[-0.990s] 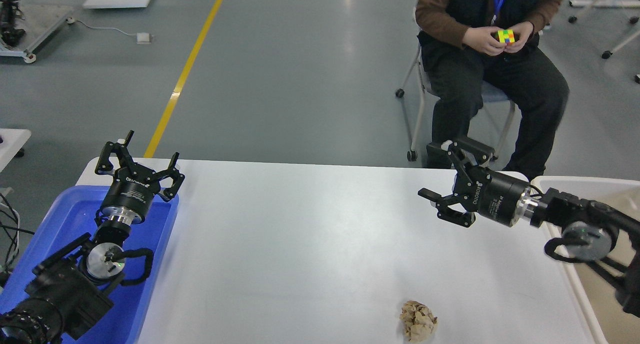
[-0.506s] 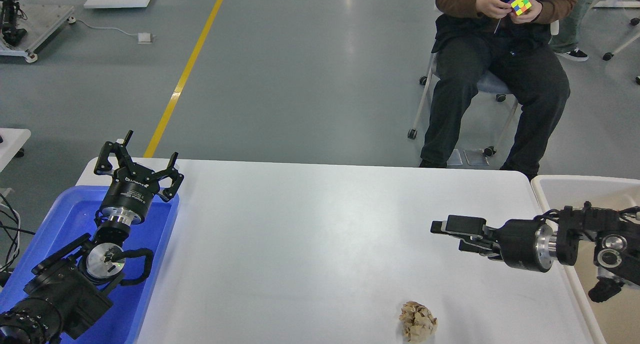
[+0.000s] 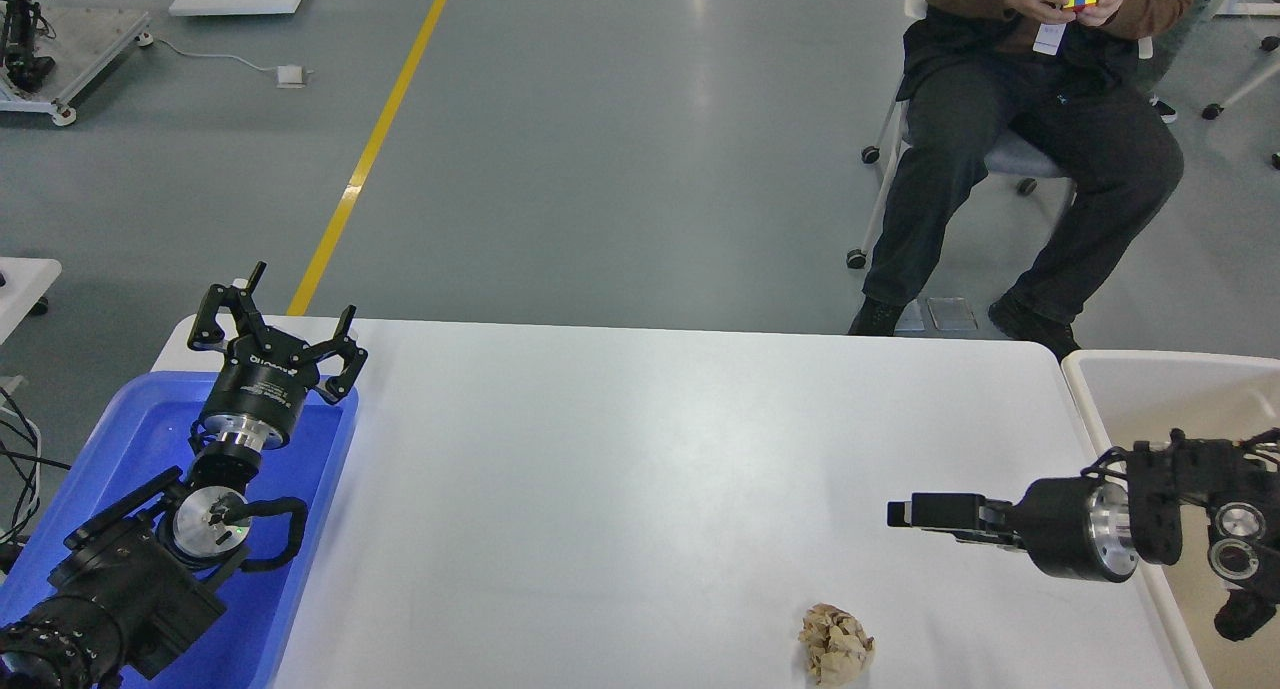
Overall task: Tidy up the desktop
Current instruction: 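Move the right gripper inward over the table toward the beige piece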
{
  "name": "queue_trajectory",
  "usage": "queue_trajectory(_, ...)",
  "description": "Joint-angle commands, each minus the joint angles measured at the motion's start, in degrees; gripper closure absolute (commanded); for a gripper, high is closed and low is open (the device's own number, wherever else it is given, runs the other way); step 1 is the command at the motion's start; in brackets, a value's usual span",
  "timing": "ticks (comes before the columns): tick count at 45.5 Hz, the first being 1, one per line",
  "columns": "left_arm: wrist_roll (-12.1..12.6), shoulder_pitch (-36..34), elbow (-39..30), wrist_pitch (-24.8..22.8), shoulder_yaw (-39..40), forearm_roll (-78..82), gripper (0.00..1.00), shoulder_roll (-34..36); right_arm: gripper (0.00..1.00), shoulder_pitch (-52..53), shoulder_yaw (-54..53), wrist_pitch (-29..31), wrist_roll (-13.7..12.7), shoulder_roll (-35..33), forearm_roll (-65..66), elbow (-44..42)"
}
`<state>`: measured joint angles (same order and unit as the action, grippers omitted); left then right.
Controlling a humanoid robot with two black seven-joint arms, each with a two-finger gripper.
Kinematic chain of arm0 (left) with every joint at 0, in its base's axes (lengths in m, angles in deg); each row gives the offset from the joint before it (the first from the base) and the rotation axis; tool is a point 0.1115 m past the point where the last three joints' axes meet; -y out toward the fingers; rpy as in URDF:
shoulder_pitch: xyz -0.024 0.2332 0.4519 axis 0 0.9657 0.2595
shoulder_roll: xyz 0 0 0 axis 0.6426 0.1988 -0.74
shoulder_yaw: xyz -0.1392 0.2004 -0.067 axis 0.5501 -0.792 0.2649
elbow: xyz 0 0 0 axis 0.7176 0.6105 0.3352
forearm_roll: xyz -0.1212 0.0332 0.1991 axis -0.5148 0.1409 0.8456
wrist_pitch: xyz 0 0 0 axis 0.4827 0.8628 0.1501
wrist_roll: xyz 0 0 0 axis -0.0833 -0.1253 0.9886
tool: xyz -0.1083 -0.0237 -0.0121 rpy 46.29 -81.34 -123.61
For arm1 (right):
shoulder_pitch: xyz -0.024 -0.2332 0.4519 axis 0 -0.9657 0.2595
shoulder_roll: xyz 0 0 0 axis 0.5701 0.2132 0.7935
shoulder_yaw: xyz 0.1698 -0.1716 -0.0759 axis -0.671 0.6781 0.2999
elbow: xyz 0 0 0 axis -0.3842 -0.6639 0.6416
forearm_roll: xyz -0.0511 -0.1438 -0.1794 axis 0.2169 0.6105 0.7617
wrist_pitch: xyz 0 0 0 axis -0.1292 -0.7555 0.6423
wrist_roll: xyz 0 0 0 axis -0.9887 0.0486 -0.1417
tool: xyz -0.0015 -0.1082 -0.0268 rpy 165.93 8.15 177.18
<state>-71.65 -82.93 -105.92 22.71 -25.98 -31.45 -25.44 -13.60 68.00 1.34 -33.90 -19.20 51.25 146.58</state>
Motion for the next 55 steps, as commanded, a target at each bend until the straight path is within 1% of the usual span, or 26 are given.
queue_trajectory(1,0.0,0.0,0.0,0.0,0.0,0.0,0.00,0.0,0.00,10.1,15.4,1.4,-1.2,-4.0,0.8,1.8)
queue_trajectory(6,0.0,0.0,0.0,0.0,0.0,0.0,0.00,0.0,0.00,13.7,22.2,1.4,-1.3,-4.1,0.6,1.6)
queue_trajectory(16,0.0,0.0,0.0,0.0,0.0,0.0,0.00,0.0,0.00,15.1,23.8,1.5,-1.9,-1.8,-1.1,0.7)
queue_trajectory(18,0.0,0.0,0.0,0.0,0.0,0.0,0.00,0.0,0.00,16.4,24.4,1.6,-2.6,-1.2,-3.4,0.8)
queue_trajectory(23,0.0,0.0,0.0,0.0,0.0,0.0,0.00,0.0,0.00,20.1,25.1,3.2,-4.6,-0.4,-14.0,1.1)
queue_trajectory(31,0.0,0.0,0.0,0.0,0.0,0.0,0.00,0.0,0.00,25.9,25.9,3.5,-6.1,-0.8,-19.0,5.4)
queue_trajectory(36,0.0,0.0,0.0,0.0,0.0,0.0,0.00,0.0,0.00,32.6,29.5,3.2,-6.3,-0.1,-23.6,5.3)
queue_trajectory(40,0.0,0.0,0.0,0.0,0.0,0.0,0.00,0.0,0.00,39.5,33.8,2.9,-7.2,3.6,-27.9,5.0)
queue_trajectory(47,0.0,0.0,0.0,0.0,0.0,0.0,0.00,0.0,0.00,44.7,37.7,2.5,-9.0,7.9,-29.4,4.2)
queue_trajectory(55,0.0,0.0,0.0,0.0,0.0,-0.1,0.00,0.0,0.00,49.0,42.3,2.1,-9.1,10.6,-29.6,2.3)
